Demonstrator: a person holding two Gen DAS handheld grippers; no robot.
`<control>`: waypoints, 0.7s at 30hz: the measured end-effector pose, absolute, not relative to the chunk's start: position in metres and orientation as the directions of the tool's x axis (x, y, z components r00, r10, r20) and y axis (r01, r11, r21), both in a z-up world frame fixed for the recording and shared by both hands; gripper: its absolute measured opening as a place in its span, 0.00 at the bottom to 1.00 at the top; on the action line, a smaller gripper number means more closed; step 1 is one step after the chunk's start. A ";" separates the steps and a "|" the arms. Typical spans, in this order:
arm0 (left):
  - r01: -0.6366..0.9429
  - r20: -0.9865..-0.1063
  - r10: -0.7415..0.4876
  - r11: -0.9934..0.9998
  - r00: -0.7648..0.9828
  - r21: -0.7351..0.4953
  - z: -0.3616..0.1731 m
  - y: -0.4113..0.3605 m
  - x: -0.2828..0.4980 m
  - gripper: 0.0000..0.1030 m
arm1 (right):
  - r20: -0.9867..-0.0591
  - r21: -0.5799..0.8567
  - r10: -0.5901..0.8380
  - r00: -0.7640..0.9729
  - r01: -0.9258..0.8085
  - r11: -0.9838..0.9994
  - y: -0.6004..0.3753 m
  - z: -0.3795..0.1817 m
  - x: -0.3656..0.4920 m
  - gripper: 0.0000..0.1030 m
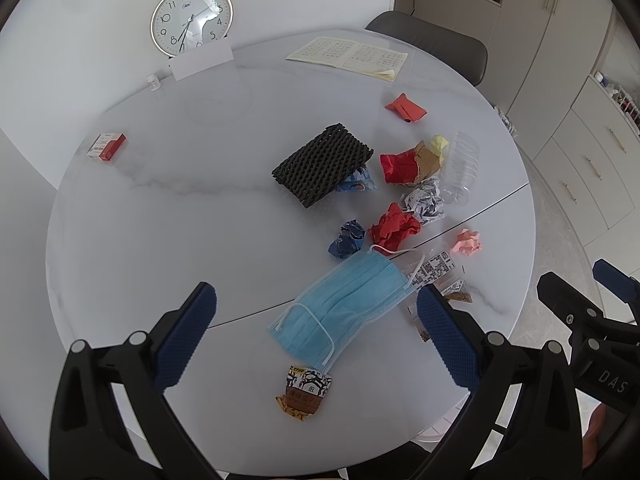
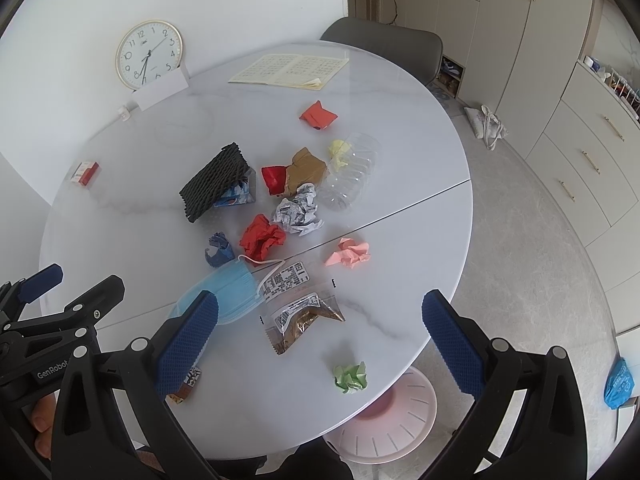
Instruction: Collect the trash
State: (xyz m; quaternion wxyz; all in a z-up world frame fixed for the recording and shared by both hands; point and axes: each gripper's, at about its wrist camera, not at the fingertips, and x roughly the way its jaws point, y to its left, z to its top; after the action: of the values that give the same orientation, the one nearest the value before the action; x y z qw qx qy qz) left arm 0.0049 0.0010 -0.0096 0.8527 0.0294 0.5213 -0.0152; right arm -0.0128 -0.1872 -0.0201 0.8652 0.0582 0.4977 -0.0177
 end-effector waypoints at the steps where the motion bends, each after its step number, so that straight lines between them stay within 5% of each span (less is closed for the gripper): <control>1: 0.057 -0.890 0.005 0.998 0.457 0.035 -0.010 0.001 0.005 0.94 | -0.863 0.084 0.028 0.504 0.089 0.992 -0.187 -0.020 -0.013 0.98; 21: 0.065 -0.882 -0.011 0.998 0.472 0.022 -0.011 0.004 0.001 0.94 | -0.853 0.093 0.035 0.520 0.085 0.992 -0.190 -0.020 -0.017 0.98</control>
State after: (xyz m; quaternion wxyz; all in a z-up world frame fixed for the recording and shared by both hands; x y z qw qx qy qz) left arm 0.0006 0.0043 -0.0108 0.8574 0.0262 0.5135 -0.0220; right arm -0.0174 -0.1899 -0.0195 0.8696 0.0615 0.4896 -0.0143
